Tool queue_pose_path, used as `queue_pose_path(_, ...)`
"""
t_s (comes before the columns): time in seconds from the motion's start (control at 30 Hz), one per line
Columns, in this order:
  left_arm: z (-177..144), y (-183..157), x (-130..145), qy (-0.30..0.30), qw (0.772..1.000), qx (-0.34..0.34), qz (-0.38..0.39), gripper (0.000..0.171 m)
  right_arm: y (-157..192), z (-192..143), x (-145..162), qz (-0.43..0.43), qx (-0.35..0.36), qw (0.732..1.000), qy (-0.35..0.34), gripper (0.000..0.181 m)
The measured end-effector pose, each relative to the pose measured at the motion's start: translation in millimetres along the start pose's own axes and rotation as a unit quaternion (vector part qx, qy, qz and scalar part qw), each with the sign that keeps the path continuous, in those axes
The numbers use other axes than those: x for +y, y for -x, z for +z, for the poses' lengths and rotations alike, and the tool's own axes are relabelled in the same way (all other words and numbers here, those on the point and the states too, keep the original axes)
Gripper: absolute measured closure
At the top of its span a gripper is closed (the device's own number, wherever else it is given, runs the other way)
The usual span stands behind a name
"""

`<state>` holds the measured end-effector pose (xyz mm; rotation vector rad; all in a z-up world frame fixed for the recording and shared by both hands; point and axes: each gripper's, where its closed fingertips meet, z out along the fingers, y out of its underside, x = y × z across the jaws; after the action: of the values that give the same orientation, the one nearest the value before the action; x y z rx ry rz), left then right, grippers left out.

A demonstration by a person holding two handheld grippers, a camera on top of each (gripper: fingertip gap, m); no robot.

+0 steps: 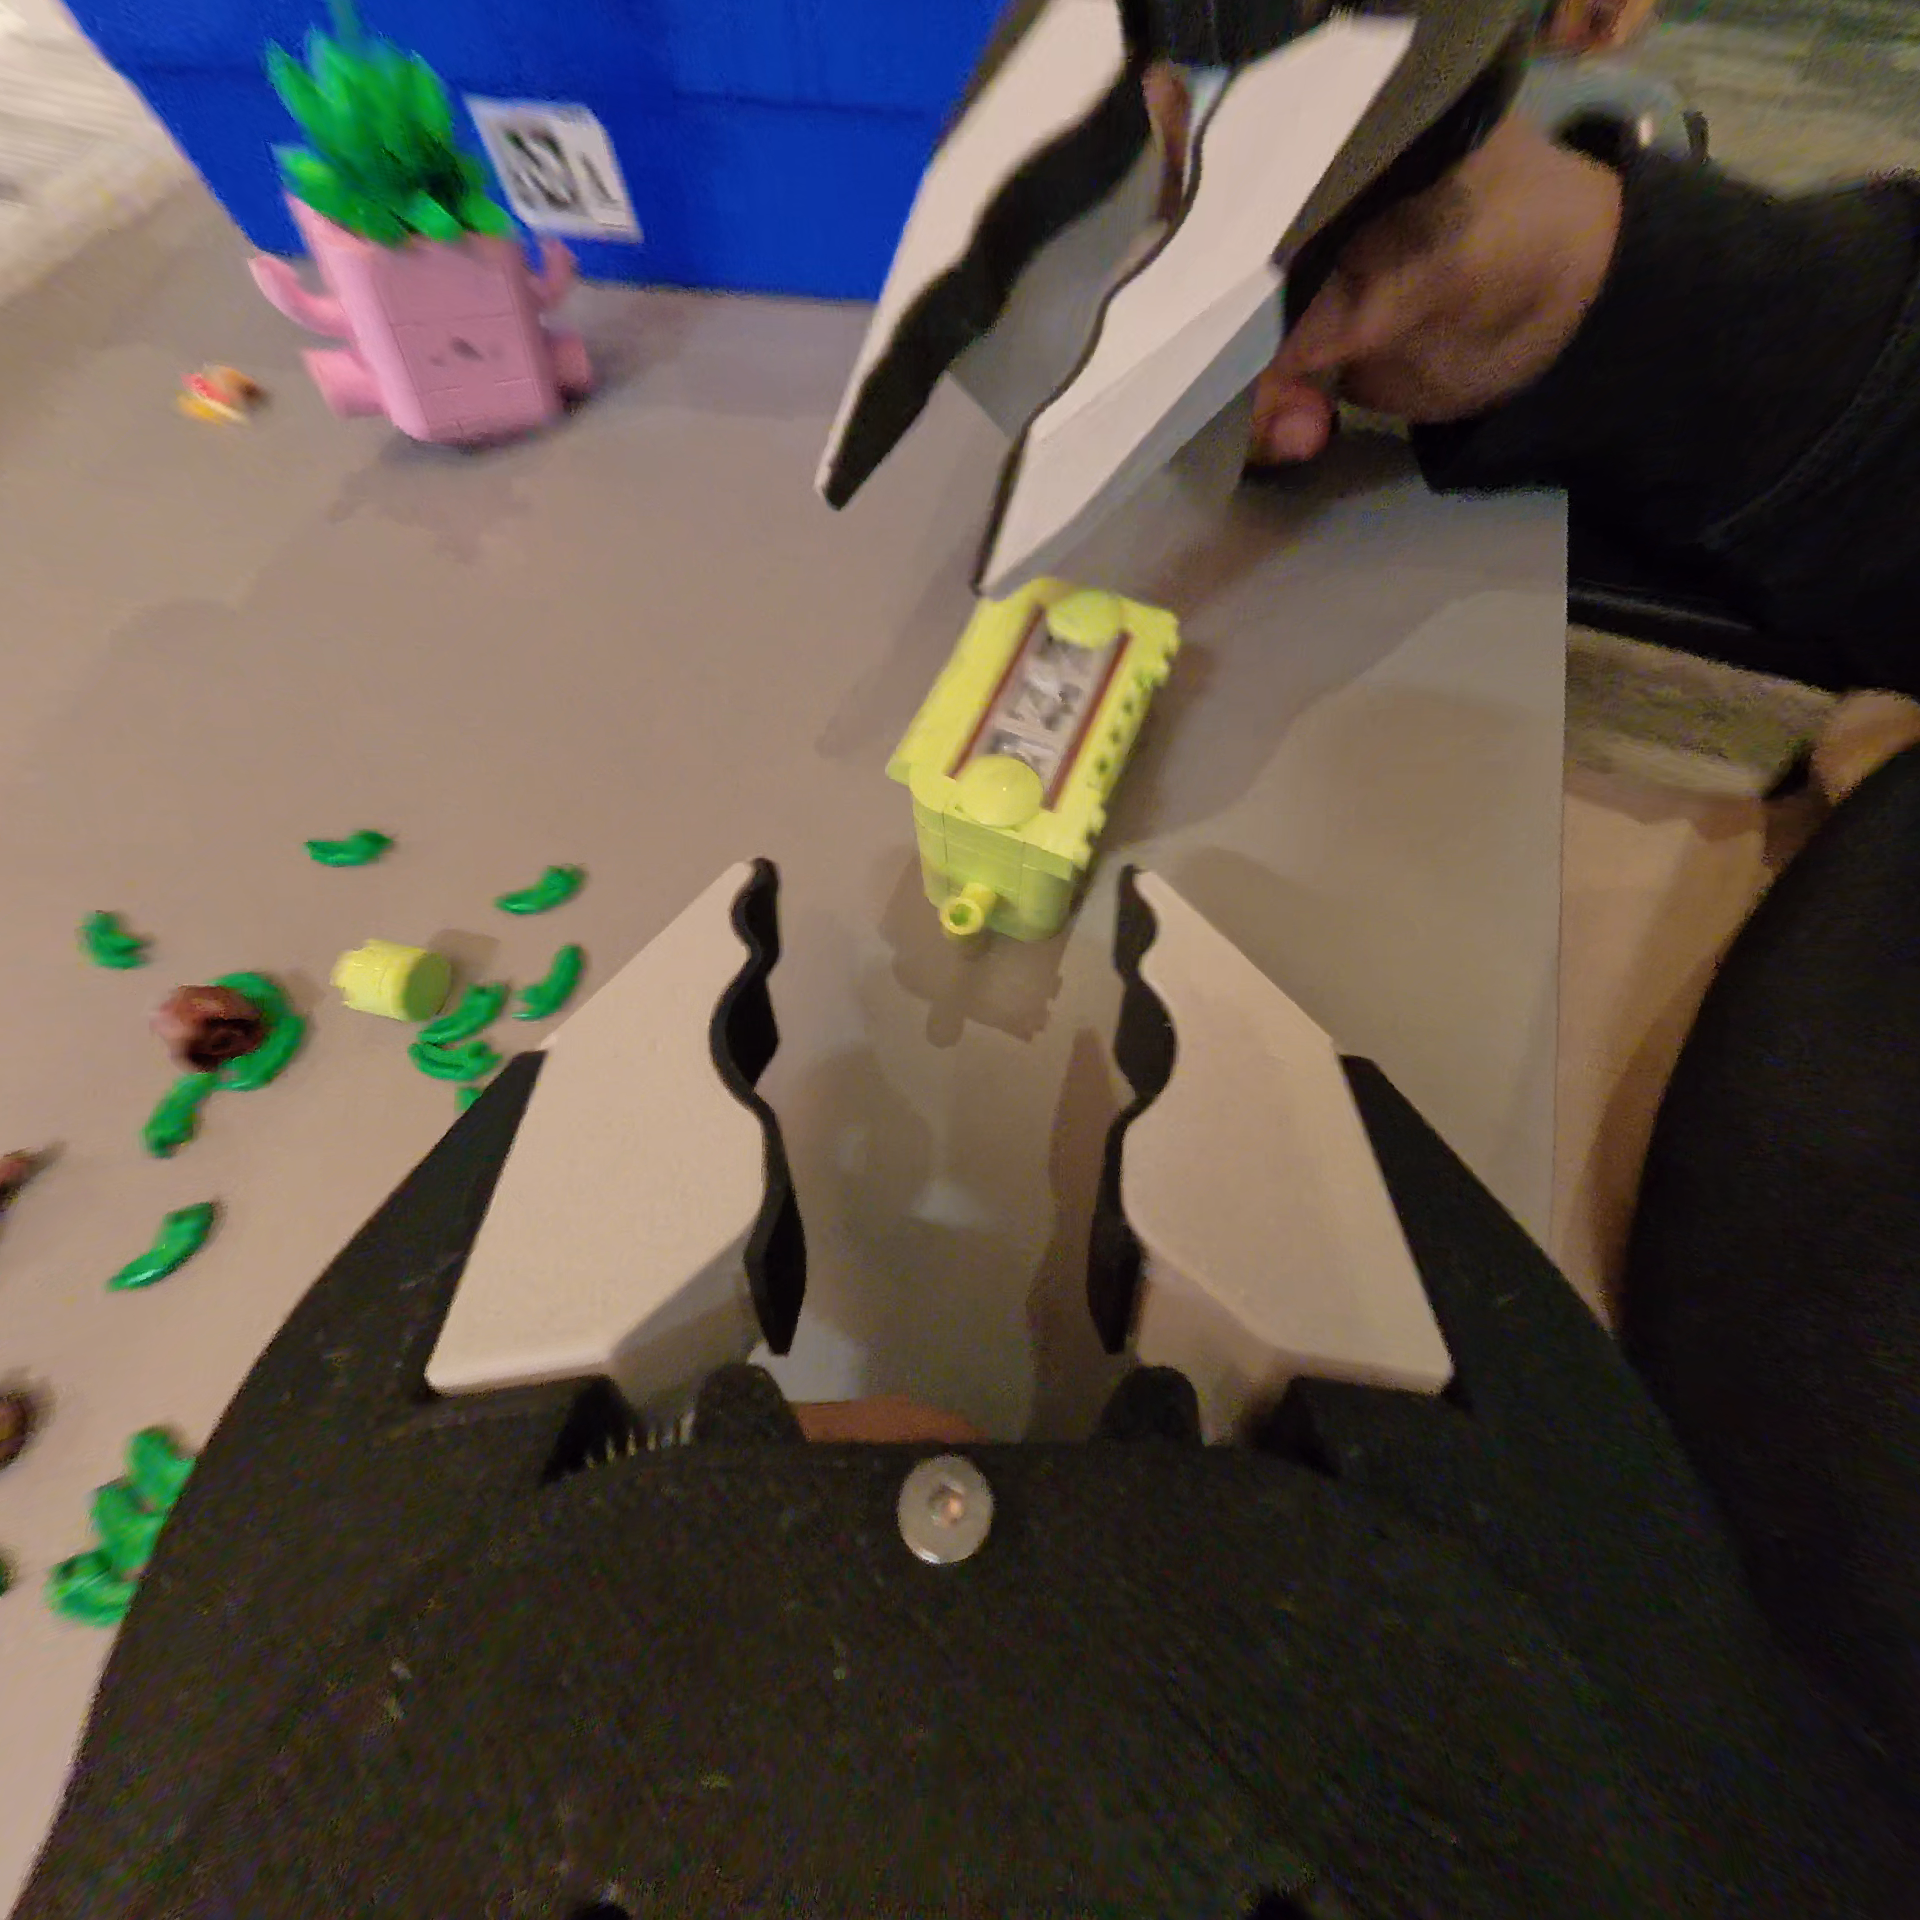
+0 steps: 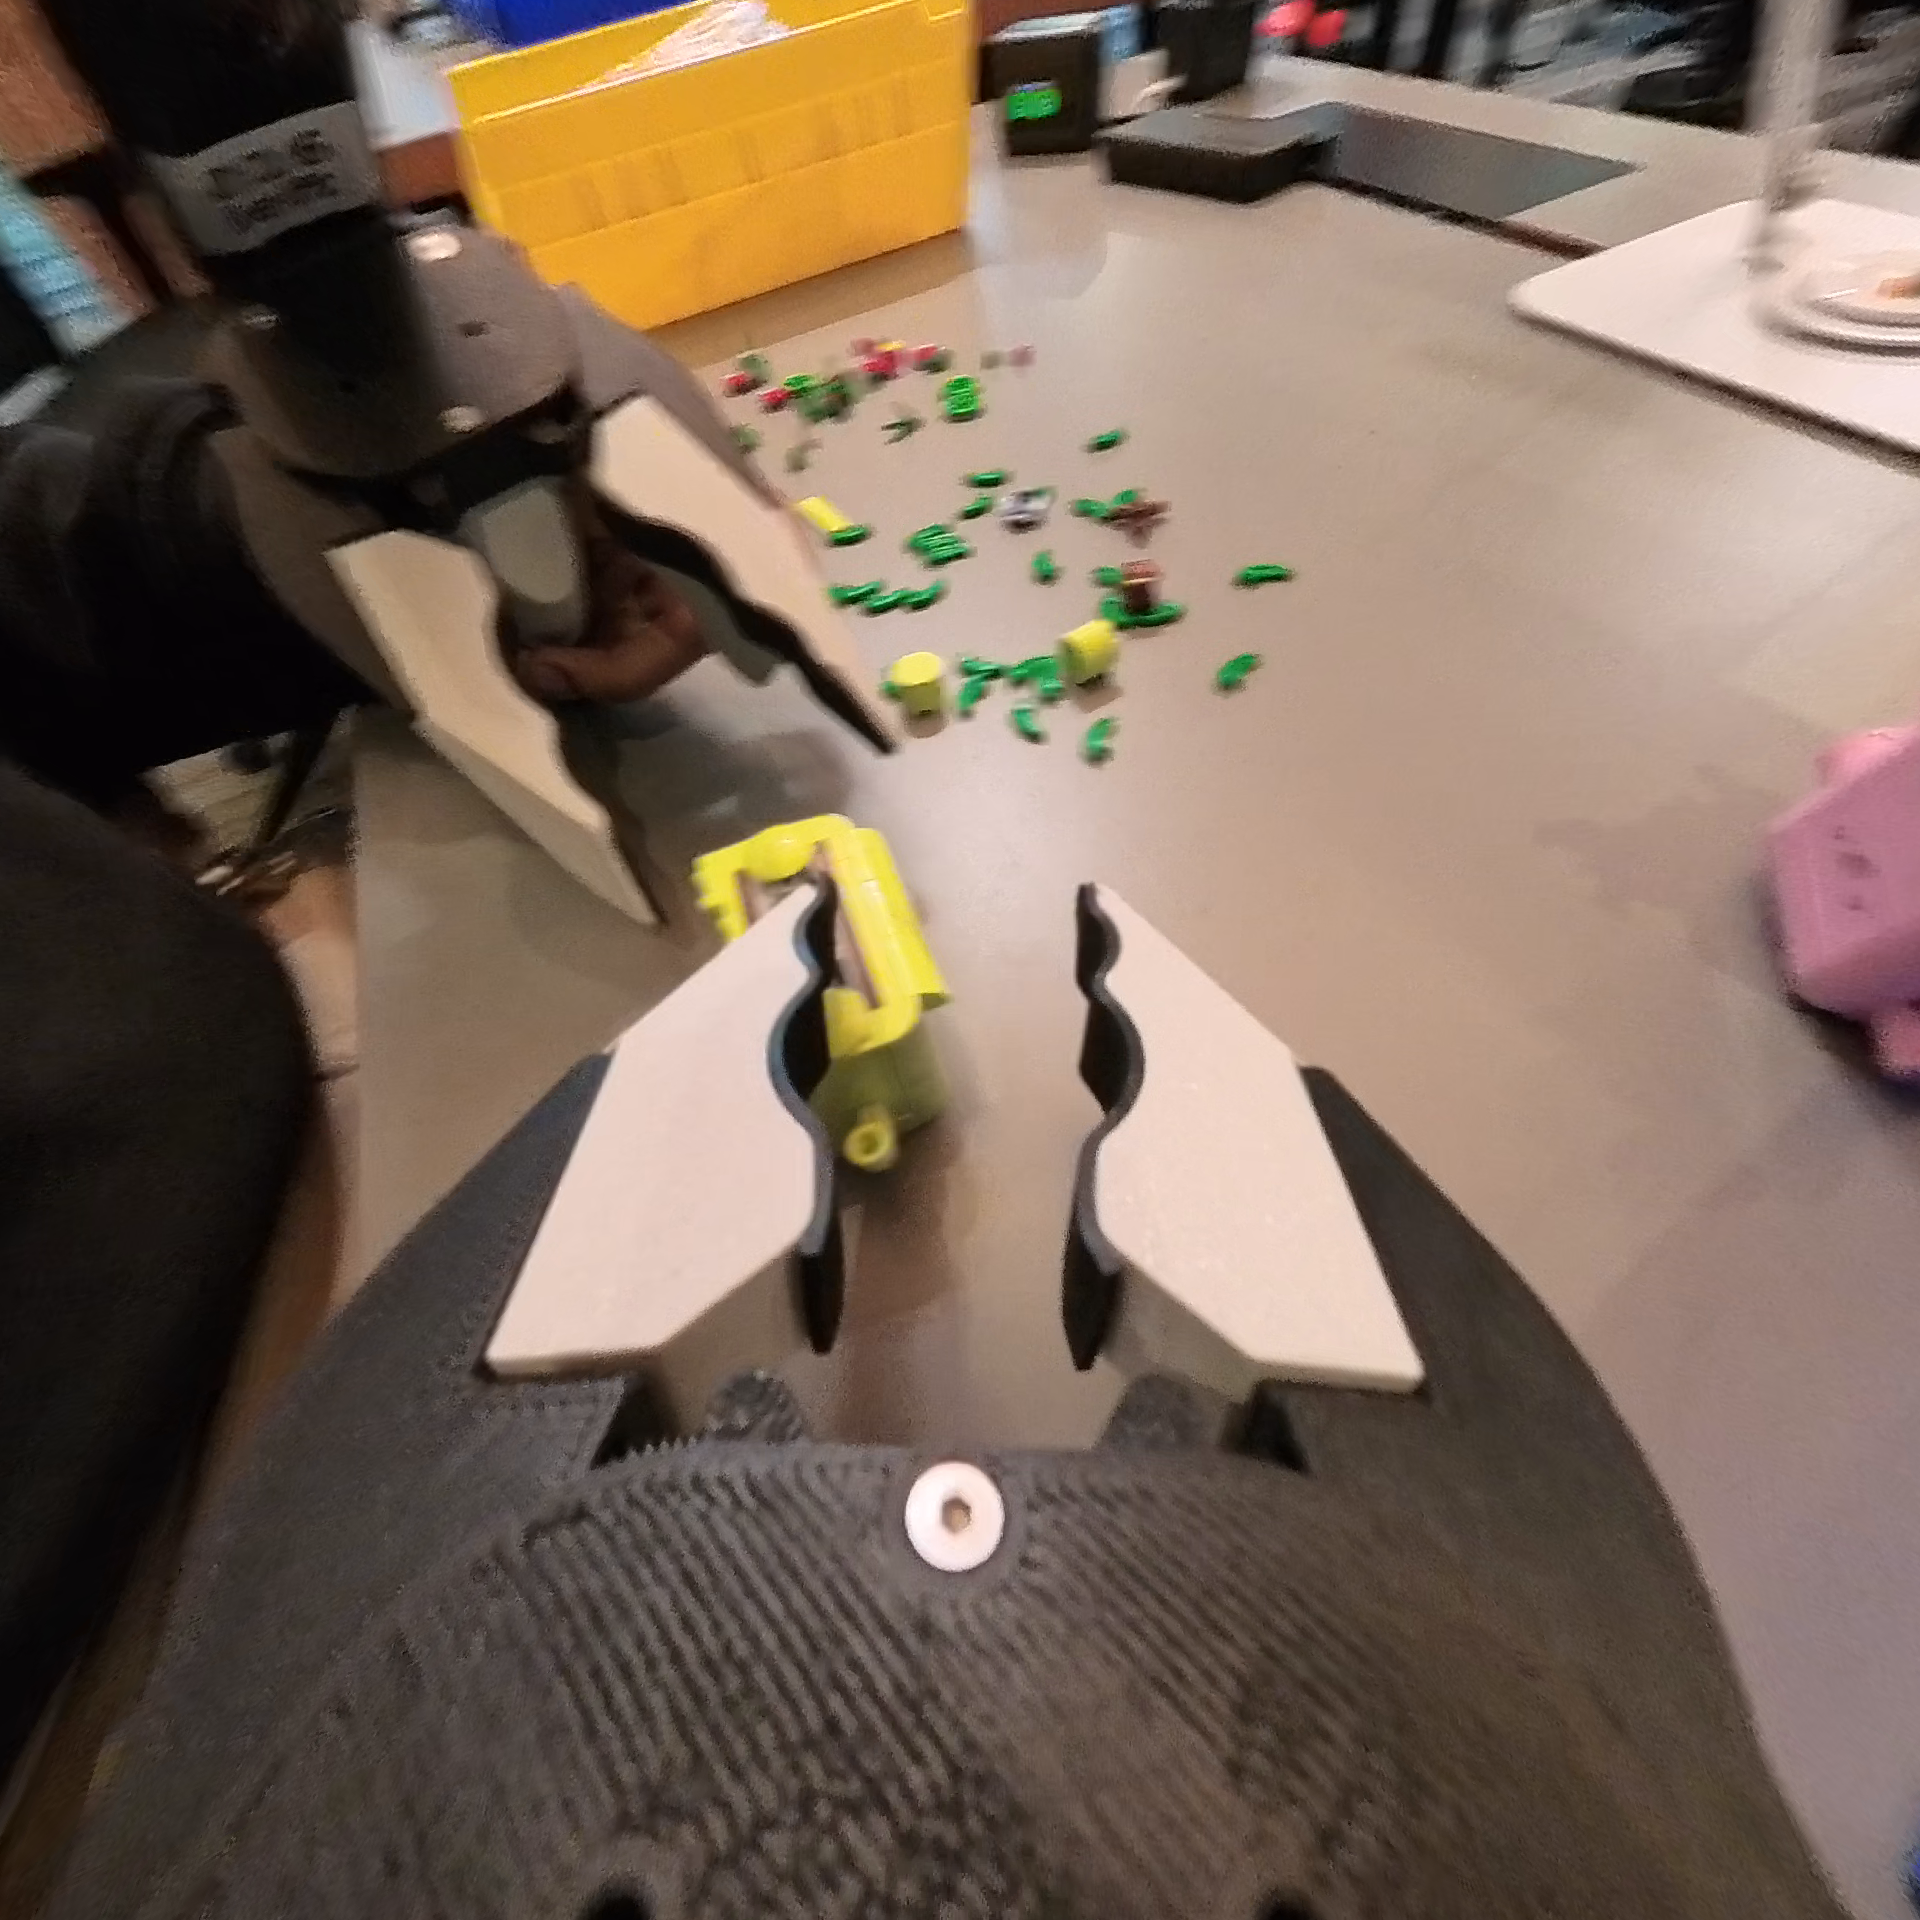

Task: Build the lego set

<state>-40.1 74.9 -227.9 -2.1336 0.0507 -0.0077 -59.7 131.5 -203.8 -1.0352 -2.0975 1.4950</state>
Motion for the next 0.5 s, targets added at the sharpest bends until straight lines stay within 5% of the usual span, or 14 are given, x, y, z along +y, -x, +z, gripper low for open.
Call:
queue_pose_path(0.1,-40.9,39.9,-52.7,-0.09,0.992,-0.077,-0.035,0.128,-32.2,-14.7,-38.0,-0.034,0.129,0.989,-0.058,0.149)
queue_pose_path(0.23,-105.9,140.7,-142.9,-0.21,0.953,-0.192,-0.106,0.132,-58.6,-35.5,-150.1,-0.106,0.232,0.95,-0.178,0.156)
queue_pose_path(0.37,-88.4,234.6,-188.8,-0.187,0.943,-0.258,-0.097,0.108,-103.6,-14.0,-245.4,-0.13,0.281,0.92,-0.24,0.16)
queue_pose_path(0.5,-55.9,349.3,-195.0,-0.106,0.888,-0.444,-0.054,0.098,-197.2,36.6,-270.4,-0.052,0.371,0.906,-0.199,0.14)
